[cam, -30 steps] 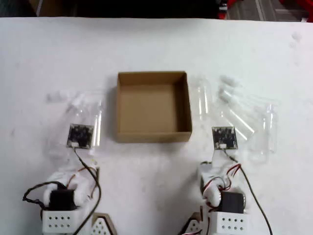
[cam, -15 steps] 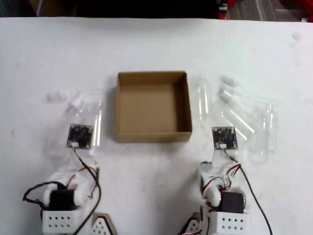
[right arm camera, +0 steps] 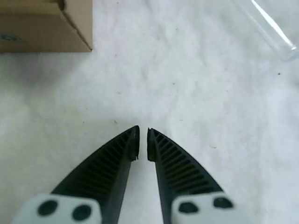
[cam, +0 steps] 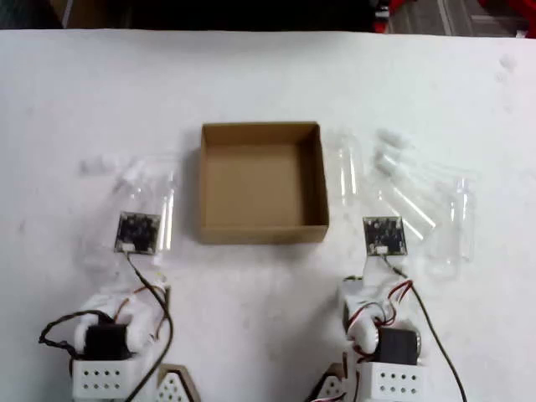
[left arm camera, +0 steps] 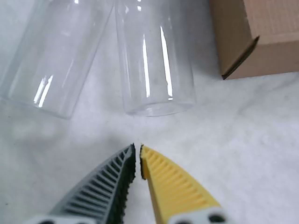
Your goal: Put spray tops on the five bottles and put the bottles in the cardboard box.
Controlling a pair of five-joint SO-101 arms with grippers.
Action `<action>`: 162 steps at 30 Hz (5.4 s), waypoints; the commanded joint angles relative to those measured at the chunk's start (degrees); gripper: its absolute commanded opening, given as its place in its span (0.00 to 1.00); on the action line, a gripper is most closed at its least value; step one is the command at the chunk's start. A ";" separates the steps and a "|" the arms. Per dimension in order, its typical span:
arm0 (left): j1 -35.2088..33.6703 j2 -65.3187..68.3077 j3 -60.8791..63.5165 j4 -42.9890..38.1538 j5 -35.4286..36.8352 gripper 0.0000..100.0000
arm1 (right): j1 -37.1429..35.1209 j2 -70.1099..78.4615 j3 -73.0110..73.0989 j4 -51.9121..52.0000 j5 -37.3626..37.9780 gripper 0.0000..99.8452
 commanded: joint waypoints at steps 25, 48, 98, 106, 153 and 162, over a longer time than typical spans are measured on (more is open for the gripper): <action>0.75 -0.48 -0.09 0.09 -0.26 0.02 | -5.14 -0.22 0.53 0.04 0.53 0.02; 0.40 -0.48 -0.09 0.09 -0.26 0.02 | -15.87 -0.22 0.53 0.04 0.53 0.02; 0.84 -0.48 -0.09 -0.18 -0.62 0.02 | -12.44 -0.13 0.53 -42.59 0.53 0.12; -0.84 -0.48 -0.62 -20.66 -0.35 0.02 | -11.82 -0.04 0.53 -42.59 0.53 0.02; -3.65 82.95 -80.53 -5.27 -19.16 0.09 | -8.66 -0.04 0.53 -41.89 0.18 0.02; -3.56 104.48 -97.58 2.37 -19.25 0.15 | -8.66 -0.04 0.53 -41.89 0.18 0.02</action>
